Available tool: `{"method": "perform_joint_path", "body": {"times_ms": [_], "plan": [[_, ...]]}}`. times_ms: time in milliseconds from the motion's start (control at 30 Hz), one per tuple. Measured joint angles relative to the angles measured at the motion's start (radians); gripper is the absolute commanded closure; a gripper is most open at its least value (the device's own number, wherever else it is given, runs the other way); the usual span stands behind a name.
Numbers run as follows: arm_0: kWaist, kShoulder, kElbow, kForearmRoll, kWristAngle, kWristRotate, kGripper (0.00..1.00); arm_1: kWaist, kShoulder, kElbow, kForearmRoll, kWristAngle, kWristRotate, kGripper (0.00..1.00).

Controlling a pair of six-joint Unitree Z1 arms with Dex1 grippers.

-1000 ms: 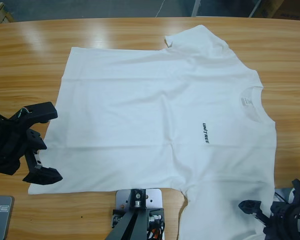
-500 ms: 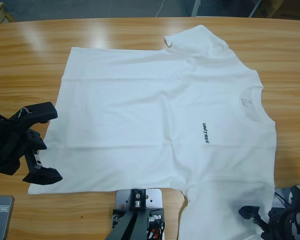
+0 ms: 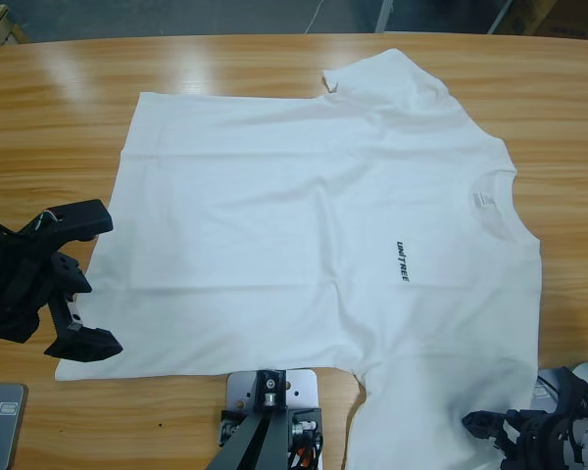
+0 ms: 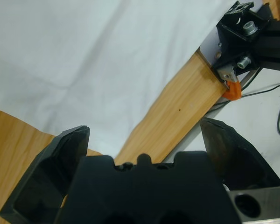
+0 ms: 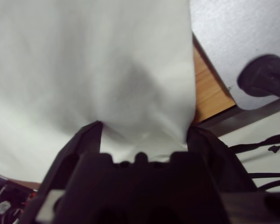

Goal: Fold clothes

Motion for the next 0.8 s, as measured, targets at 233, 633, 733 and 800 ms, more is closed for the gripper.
{"method": "perform_joint_path", "body": {"times_ms": [233,633,733,800], "plan": [[0.0,0.0,0.0,0.0,0.0,0.0,0.073,0.011,-0.022,-0.012,0.034,-0.039,-0.035,0.874],[-0.001,0.0,0.0,0.002,0.0,0.0,0.073,0.008,-0.062,-0.067,0.159,-0.092,-0.076,0.886],[-0.001,0.0,0.0,0.002,0.0,0.0,0.073,0.008,-0.061,-0.062,0.136,-0.092,-0.076,0.888],[-0.001,0.0,0.0,0.002,0.0,0.0,0.073,0.008,-0.056,-0.056,0.115,-0.092,-0.076,0.883]]}}
